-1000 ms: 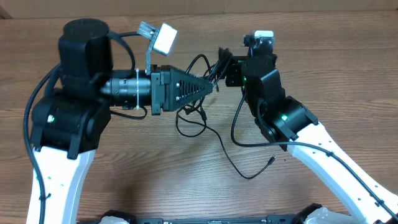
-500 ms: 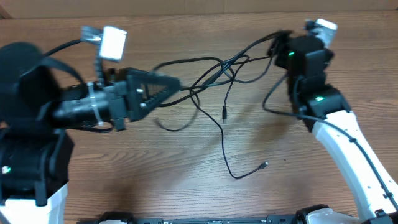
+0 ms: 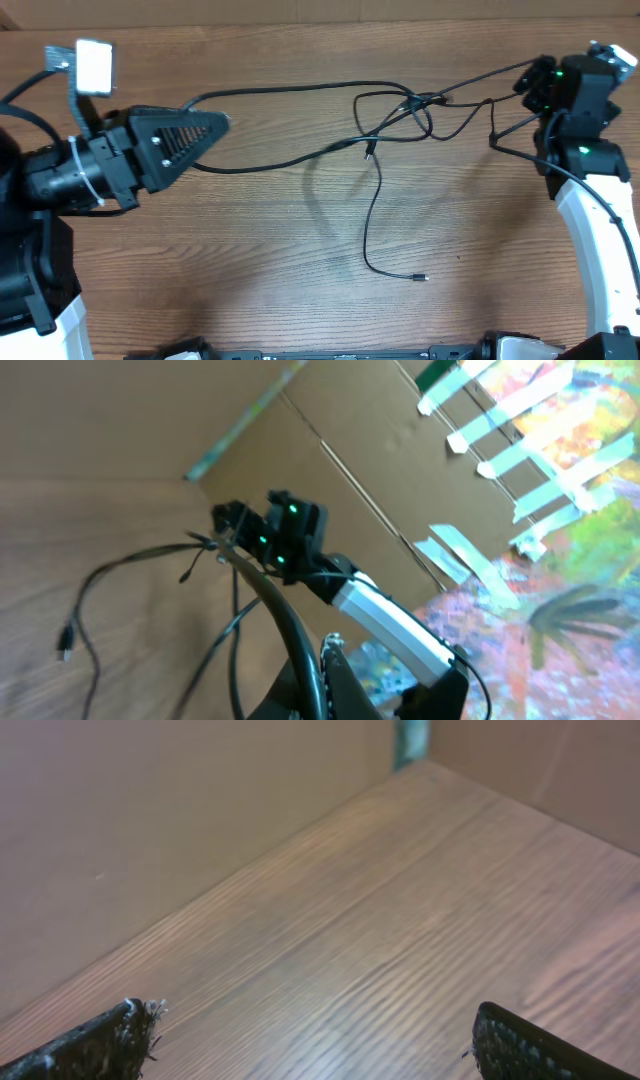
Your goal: Untangle cables
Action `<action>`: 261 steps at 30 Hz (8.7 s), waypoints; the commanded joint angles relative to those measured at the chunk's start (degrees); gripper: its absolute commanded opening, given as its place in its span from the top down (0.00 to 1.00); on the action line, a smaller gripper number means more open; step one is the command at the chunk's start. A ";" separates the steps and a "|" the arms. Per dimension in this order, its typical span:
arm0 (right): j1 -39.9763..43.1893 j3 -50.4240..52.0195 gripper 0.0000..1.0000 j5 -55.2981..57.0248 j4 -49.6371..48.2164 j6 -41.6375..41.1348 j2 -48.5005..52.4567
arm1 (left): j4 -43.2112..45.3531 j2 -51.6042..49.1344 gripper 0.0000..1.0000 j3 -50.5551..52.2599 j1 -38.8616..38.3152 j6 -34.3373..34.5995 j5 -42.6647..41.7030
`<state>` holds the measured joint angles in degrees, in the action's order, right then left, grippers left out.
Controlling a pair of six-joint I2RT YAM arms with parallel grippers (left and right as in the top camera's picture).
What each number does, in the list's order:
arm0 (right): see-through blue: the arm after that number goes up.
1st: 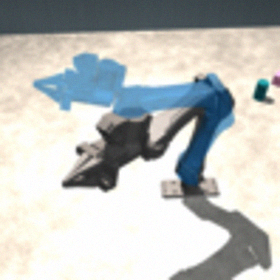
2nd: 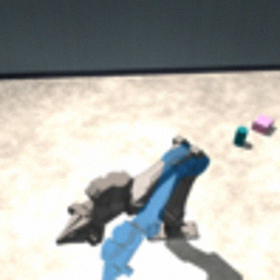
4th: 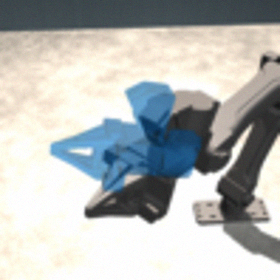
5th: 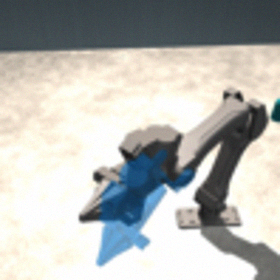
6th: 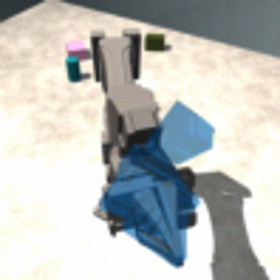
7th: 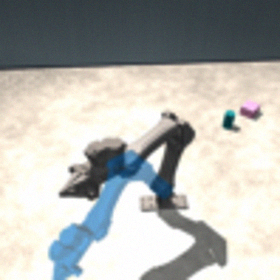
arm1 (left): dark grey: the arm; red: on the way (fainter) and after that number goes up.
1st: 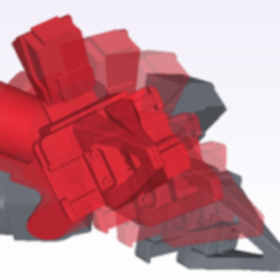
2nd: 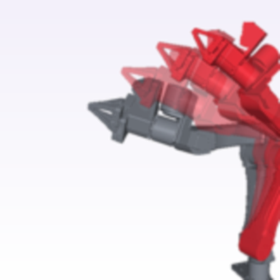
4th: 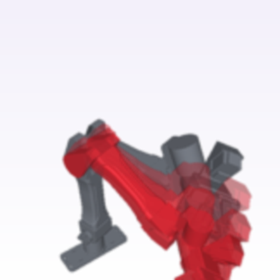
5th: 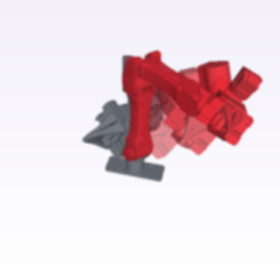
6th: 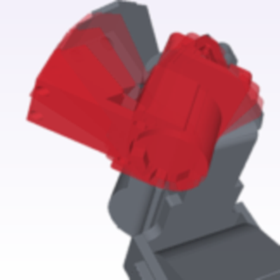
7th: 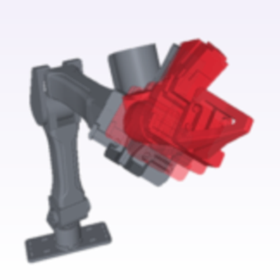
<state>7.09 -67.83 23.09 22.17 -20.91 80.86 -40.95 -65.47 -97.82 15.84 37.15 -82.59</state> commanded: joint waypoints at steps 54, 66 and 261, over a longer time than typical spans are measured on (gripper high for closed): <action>-20.44 -0.83 0.00 -65.07 9.88 21.75 -1.99 | 34.14 -19.45 0.96 -1.73 -11.04 8.20 -6.56; -29.11 -0.81 0.00 -62.34 10.69 36.72 0.61 | 31.10 -19.89 0.96 -1.73 -12.31 20.55 4.68; 26.18 -0.83 0.96 -24.24 -28.41 -27.85 31.61 | 17.86 -17.35 0.87 -1.66 -22.99 10.97 4.15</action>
<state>31.33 -68.05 -0.01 -4.73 -58.11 117.19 -22.79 -82.76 -98.52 -6.42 51.72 -78.56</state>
